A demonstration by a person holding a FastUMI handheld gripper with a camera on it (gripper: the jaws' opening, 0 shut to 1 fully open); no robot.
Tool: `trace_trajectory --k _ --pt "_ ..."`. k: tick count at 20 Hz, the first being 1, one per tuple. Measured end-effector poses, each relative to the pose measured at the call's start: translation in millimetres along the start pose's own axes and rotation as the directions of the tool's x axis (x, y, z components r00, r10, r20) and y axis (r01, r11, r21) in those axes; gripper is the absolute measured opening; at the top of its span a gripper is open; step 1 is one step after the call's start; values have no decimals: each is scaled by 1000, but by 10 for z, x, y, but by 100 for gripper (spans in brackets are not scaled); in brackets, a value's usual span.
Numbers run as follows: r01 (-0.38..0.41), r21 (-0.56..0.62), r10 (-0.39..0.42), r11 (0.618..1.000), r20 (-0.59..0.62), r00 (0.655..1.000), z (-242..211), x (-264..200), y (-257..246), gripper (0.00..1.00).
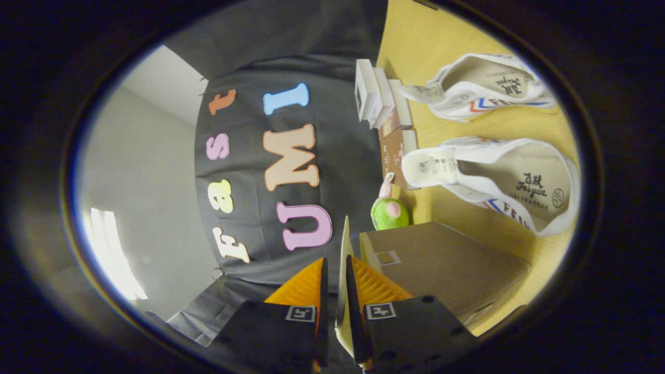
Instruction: Open the storage box then place both shoes into the box .Put the left shoe in first, then the right shoe, with the right side of both shoes facing outward in a uniform manner.
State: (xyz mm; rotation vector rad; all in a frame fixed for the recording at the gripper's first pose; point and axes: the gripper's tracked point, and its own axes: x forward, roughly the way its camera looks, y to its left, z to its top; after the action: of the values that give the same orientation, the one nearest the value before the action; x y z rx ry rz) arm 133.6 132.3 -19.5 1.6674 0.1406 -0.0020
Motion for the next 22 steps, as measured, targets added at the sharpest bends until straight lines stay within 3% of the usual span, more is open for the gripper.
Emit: trace_trajectory --k 9,16,22 --pt "-133 -269 102 954 -124 987 -671 141 954 21" --pt "-247 -271 169 930 -281 945 -1541 136 1358 27" --pt "-278 -292 162 915 -365 917 -2133 87 1391 27"
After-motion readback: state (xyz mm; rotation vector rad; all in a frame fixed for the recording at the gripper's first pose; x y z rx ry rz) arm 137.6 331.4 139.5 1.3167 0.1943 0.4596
